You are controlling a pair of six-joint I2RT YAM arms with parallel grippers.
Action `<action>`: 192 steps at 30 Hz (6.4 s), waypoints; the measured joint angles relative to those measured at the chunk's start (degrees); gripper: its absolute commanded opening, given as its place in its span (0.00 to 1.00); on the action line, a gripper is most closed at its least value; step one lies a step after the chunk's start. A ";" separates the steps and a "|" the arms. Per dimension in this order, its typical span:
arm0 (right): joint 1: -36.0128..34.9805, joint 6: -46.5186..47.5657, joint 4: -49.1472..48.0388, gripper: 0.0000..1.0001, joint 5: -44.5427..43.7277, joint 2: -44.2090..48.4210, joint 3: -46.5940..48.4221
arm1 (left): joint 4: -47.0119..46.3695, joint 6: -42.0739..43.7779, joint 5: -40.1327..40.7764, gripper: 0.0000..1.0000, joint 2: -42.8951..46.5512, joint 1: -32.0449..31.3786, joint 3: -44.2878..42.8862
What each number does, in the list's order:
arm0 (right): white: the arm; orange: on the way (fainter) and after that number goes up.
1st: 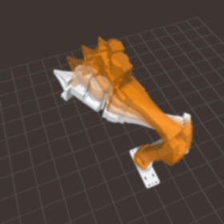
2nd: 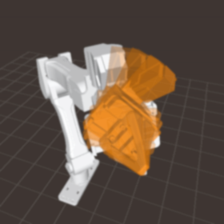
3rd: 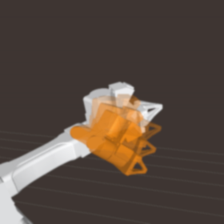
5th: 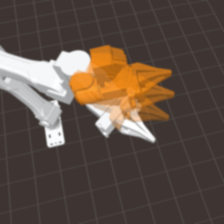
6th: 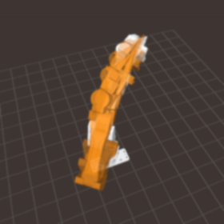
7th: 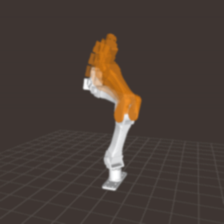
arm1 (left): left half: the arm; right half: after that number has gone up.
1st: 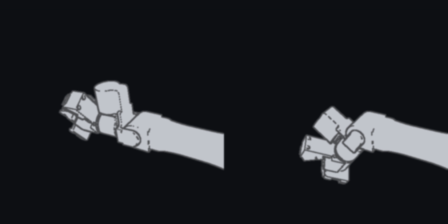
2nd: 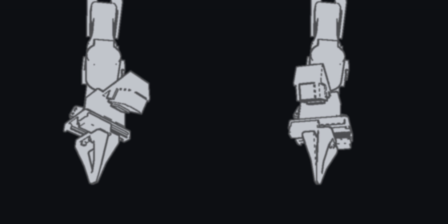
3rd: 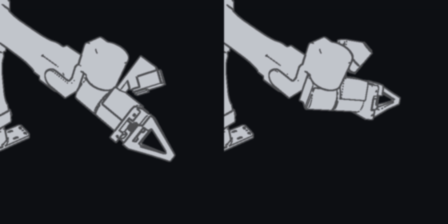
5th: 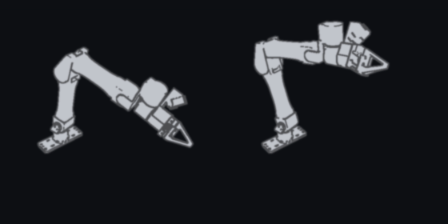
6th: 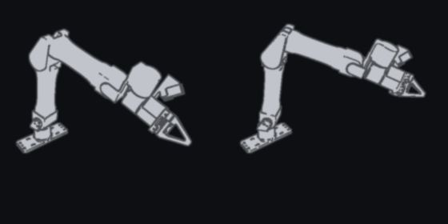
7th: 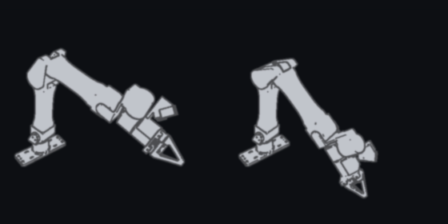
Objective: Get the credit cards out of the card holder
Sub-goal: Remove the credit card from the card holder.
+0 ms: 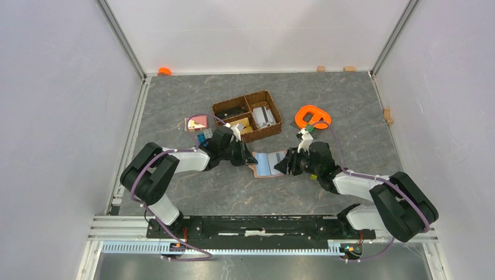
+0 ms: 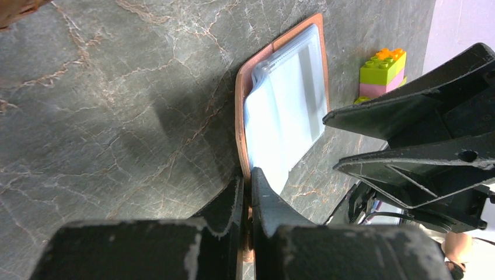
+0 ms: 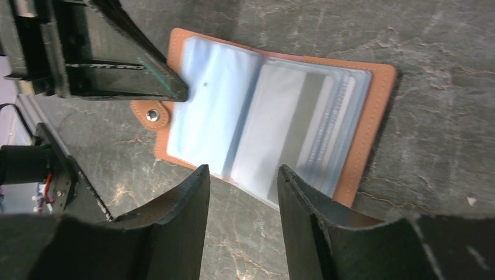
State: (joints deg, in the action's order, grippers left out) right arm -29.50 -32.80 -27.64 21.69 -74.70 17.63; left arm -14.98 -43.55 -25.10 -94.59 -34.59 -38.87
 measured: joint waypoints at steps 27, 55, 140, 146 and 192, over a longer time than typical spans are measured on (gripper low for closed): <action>0.15 1.05 3.23 0.47 -1.90 -1.55 1.03 | 0.48 0.02 0.57 0.02 0.00 -0.04 -0.17; -0.09 -1.01 -6.01 0.44 6.36 0.74 -0.59 | 1.27 0.04 1.05 0.02 0.00 -0.04 -0.20; -5.33 4.70 -0.57 0.64 2.43 -1.97 2.91 | -3.04 0.02 -1.18 0.05 1.33 -1.92 -0.07; -5.33 4.81 -0.66 0.48 1.53 -2.29 3.26 | -3.15 0.02 -1.53 0.05 1.33 -1.92 -0.07; -5.38 6.75 6.36 0.62 -6.14 -2.78 4.79 | -6.93 -0.13 -2.60 0.32 0.37 -1.92 0.68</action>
State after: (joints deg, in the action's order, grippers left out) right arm -34.87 -26.04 -21.28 15.55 -77.47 22.41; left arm -21.91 -43.68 -27.70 -94.21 -36.51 -38.20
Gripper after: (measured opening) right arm 0.619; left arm 0.412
